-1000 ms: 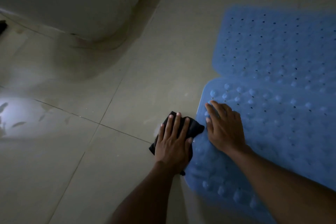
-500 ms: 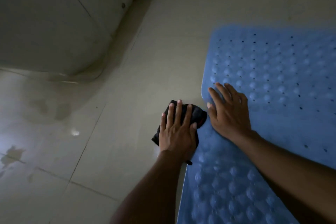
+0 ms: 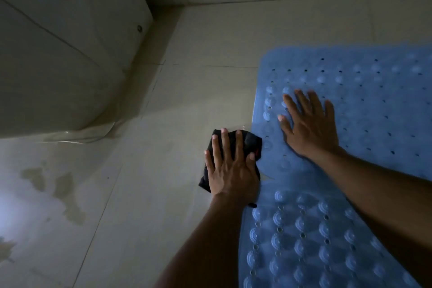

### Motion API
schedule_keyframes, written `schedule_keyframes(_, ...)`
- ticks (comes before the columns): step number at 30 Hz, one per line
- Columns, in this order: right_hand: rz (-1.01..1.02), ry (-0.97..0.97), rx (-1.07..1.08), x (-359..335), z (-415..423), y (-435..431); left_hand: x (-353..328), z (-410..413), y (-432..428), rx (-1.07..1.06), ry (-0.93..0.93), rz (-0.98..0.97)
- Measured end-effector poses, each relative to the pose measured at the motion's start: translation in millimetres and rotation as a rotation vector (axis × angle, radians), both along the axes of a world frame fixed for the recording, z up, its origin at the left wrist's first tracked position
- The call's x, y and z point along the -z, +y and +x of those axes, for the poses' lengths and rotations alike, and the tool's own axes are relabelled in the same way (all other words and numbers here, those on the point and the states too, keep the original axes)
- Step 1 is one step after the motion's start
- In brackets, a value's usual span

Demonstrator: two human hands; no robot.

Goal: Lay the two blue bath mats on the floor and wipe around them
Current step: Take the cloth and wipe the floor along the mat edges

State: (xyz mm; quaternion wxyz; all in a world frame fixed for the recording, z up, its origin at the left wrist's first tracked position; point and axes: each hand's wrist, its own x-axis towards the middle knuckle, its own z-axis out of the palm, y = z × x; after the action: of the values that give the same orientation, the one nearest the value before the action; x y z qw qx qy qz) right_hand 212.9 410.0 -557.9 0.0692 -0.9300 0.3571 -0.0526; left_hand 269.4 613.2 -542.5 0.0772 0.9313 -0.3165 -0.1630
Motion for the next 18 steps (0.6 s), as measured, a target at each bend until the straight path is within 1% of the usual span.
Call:
schedule_keyframes(3, -0.046, 0.006, -0.014, 3, -4, 0, -5, -24, 6, -0.033, 0.036, 0.005)
schedule_keyframes(6, -0.038, 0.001, -0.011, -2, -3, 3, -7, -31, 8, -0.046, 0.07, 0.047)
schedule_keyframes(10, -0.003, 0.001, -0.005, -5, -4, 4, -9, -26, 3, -0.06, 0.042, 0.063)
schedule_keyframes(13, 0.006, 0.001, -0.023, -5, -4, 5, -10, -17, -5, -0.061, 0.082, 0.111)
schedule_keyframes(18, -0.034, -0.026, -0.016, -1, -4, 4, -9, 17, -19, 0.023, 0.058, 0.104)
